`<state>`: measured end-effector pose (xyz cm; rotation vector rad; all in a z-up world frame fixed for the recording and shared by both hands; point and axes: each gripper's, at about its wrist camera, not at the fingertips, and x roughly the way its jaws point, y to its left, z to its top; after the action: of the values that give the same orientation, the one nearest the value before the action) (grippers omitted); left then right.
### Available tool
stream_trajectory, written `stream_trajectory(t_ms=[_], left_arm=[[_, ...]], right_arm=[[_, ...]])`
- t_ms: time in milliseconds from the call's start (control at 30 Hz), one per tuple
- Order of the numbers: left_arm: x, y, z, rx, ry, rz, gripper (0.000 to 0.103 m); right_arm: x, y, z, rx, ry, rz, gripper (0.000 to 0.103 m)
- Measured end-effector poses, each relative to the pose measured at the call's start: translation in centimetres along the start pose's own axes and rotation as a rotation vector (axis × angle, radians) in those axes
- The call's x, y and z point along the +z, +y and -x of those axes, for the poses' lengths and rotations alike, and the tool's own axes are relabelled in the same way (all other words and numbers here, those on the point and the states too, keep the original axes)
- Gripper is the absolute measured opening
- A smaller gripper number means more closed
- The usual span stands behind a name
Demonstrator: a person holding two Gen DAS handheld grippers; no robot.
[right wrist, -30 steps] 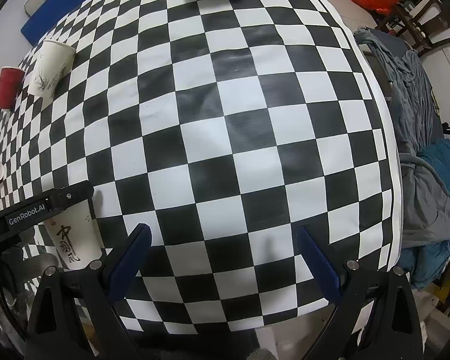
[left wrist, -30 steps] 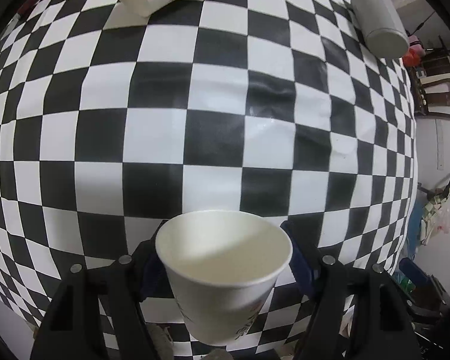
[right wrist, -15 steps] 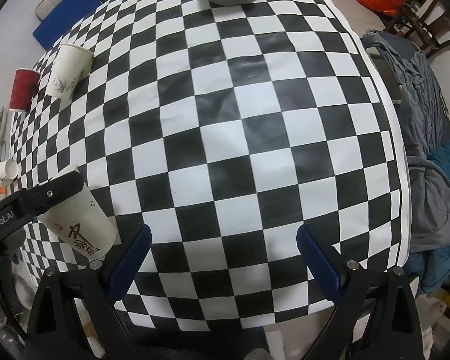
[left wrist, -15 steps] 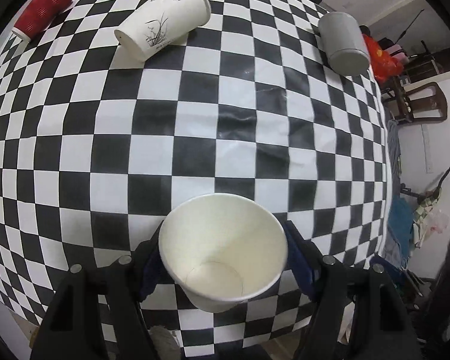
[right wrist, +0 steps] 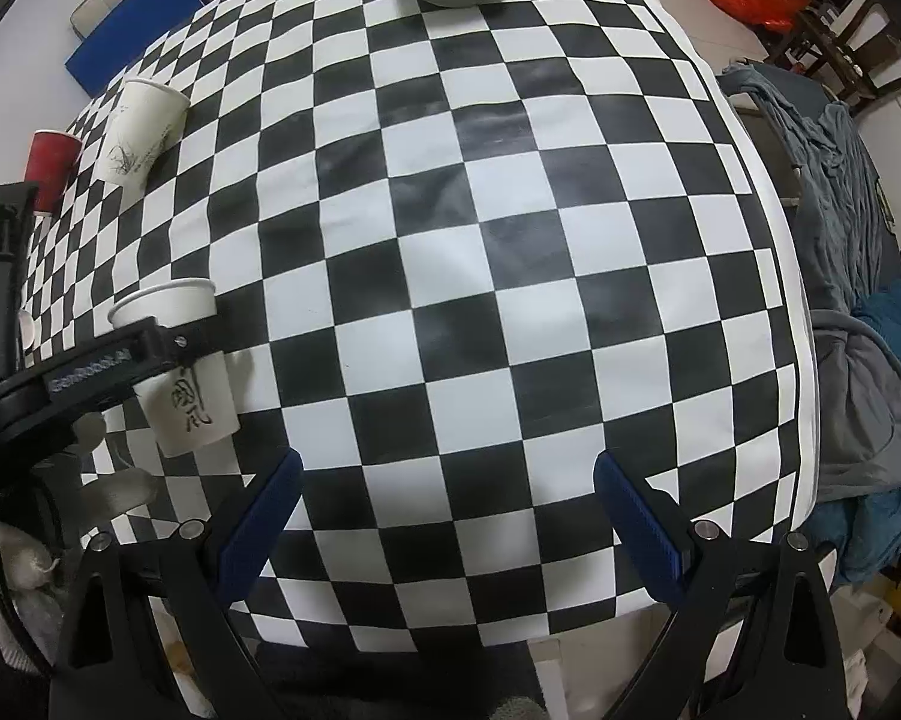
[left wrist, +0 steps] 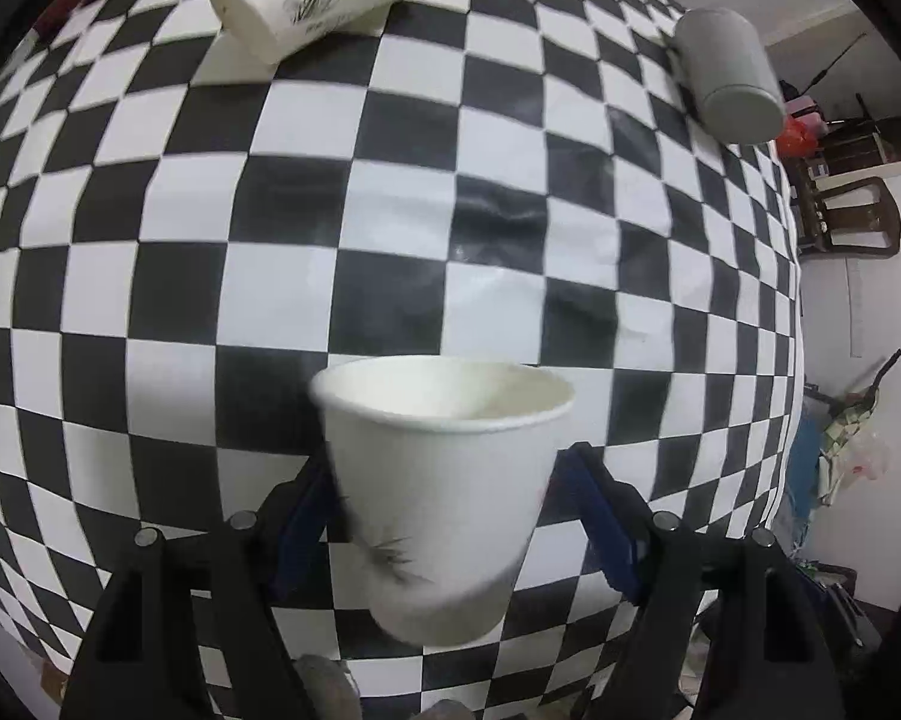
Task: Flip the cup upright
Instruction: 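Hold the cup upright in the left gripper and carry it toward the right gripper, then grasp the white cup with the right gripper while the left gripper releases it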
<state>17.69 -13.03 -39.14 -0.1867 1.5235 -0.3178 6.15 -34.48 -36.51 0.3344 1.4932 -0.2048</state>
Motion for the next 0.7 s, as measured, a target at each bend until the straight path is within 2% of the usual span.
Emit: stream_trajectory(t_ms=[267,400,533,600,633,700], left_arm=[[-0.7,-1.1,4.0,-0.007,-0.094,-0.029,0.075],[-1.5,-1.1,6.9,0.05,-0.169,-0.048,0.075],[-3.2,-0.8,10.5,0.208,-0.316,-0.091,0.076],[-4.3,-0.2,12.2,0.306,-0.392,-0.11,0.082],[-4.8,0.3,12.9,0.331,-0.417,-0.11,0.083],[-5.4,1.6,13.8,0.373,-0.443,-0.099,0.091]], right_arm=[[0.3,0.7,0.3,0.012,-0.006,0.018,0.099],[0.5,1.7,1.0,0.023,-0.024,0.038,0.099],[0.2,3.5,2.6,0.025,-0.069,0.063,0.099],[0.0,4.7,3.4,0.029,-0.086,0.076,0.099],[-0.1,5.4,3.7,0.036,-0.091,0.085,0.099],[-0.6,7.0,4.5,0.038,-0.107,0.107,0.099]])
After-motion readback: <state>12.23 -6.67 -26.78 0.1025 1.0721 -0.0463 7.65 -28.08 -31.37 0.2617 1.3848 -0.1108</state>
